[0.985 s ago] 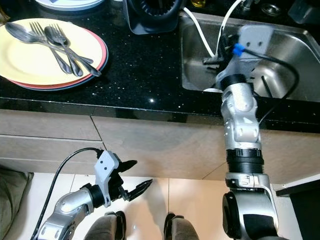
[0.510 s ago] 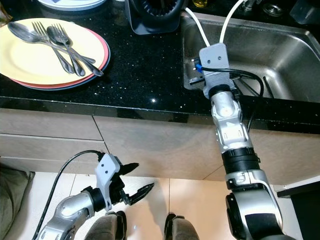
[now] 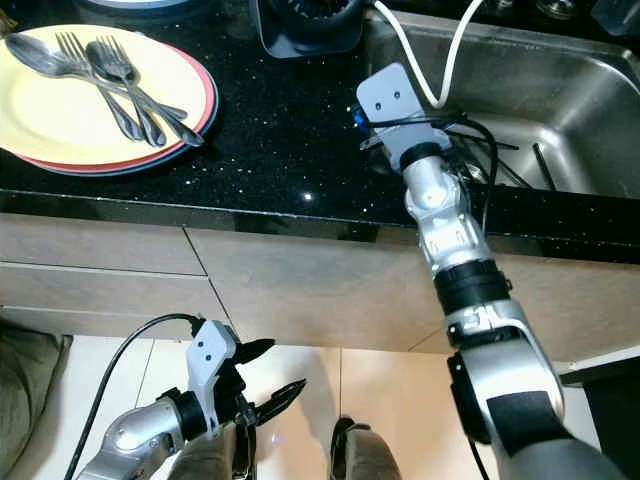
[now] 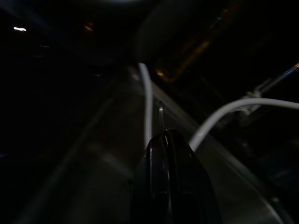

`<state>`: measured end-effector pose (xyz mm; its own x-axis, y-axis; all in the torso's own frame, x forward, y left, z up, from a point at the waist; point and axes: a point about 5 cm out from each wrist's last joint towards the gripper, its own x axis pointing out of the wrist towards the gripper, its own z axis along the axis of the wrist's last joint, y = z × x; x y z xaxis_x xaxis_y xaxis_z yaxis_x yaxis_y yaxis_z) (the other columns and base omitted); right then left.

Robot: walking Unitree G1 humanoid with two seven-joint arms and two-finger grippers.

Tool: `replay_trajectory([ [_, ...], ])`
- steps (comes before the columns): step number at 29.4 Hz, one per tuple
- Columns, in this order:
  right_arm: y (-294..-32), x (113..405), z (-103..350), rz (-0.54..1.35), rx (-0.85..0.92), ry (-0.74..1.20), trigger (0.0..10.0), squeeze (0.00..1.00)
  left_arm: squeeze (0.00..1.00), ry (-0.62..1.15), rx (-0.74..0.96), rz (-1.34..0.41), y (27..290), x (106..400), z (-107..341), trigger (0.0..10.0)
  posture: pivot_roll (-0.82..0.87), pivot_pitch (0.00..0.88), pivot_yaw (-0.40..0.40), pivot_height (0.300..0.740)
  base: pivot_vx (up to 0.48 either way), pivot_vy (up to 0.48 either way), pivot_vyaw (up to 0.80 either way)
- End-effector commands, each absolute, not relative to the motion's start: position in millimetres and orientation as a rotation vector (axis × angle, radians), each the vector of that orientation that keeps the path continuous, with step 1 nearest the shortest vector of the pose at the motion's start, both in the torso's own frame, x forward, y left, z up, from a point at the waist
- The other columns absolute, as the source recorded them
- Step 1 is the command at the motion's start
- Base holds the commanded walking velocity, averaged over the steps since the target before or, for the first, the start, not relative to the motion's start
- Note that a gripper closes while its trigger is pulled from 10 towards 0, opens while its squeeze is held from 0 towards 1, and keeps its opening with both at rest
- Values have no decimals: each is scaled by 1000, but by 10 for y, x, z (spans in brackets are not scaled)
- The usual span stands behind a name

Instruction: Kitchen organization

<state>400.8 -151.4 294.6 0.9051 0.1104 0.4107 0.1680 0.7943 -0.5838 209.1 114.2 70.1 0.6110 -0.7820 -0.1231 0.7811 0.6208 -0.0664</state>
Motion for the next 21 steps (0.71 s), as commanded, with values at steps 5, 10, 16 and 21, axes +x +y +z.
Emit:
replay_trajectory([
  [5,-1674,4108,3047,-99,-733,-382,10000,0,0,190,-20,-911,1137,2004,639,10000,111,314,-91,740,0,0,0],
  [10,-1708,4170,3057,-80,-802,-306,10000,0,0,197,-22,-911,1139,1984,632,10000,107,322,-91,740,0,0,0],
  [16,-1721,4218,3009,-28,-850,-217,10000,0,0,199,-23,-911,1131,1967,638,10000,112,328,-95,740,0,0,0],
  [21,-1761,4241,2972,-12,-854,-158,10000,596,0,196,-24,-901,1132,1972,650,10000,112,330,-95,740,0,0,0],
])
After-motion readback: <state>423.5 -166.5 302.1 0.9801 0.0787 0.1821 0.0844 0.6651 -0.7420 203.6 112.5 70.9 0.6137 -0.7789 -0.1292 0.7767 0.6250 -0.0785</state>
